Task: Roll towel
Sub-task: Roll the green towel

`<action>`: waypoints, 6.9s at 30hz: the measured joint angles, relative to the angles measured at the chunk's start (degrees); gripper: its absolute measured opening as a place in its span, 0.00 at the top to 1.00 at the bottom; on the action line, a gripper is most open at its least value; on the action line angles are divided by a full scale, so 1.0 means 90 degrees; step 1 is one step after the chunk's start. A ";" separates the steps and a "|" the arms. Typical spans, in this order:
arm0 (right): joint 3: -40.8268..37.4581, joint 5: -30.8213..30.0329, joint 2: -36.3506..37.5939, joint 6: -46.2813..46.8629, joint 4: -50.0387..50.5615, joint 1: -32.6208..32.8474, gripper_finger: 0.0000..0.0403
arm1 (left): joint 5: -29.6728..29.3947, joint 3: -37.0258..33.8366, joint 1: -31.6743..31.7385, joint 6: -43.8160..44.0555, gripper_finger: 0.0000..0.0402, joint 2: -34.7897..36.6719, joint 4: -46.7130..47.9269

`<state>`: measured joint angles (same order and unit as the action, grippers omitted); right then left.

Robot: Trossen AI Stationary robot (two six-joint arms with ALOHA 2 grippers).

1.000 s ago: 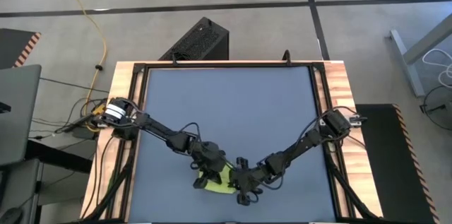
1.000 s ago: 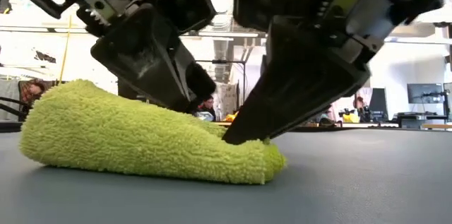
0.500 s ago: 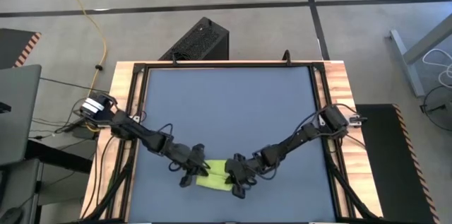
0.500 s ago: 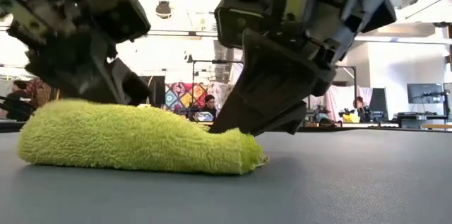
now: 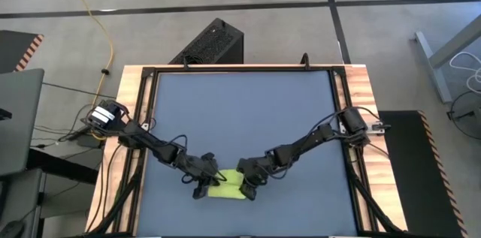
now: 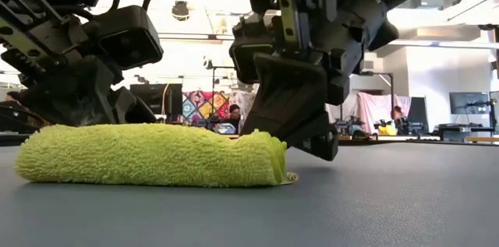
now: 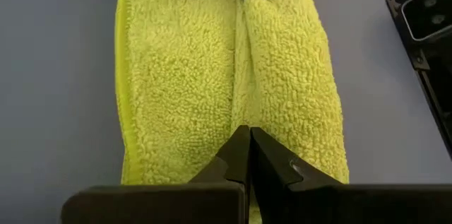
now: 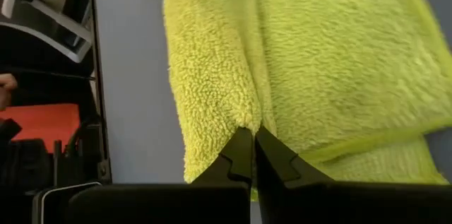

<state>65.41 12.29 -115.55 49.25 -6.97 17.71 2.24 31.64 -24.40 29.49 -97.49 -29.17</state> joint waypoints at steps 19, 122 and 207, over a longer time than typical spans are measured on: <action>0.0002 0.0359 0.0012 -0.0267 0.0486 -0.0512 0.95 | -0.1400 0.0099 -0.0168 -0.0591 1.00 0.1557 0.0268; -0.0032 0.2128 0.0330 -0.0103 0.1534 -0.0984 0.78 | 0.2506 0.0522 0.0278 0.2647 1.00 -0.0848 -0.0103; 0.0829 -0.0433 -0.1121 -0.0460 -0.2267 -0.0463 0.95 | 0.1404 0.0935 0.0792 0.0193 0.67 0.1644 0.5053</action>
<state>72.87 8.39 -125.64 45.11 -27.38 13.55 14.88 40.05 -17.28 31.23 -82.70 16.31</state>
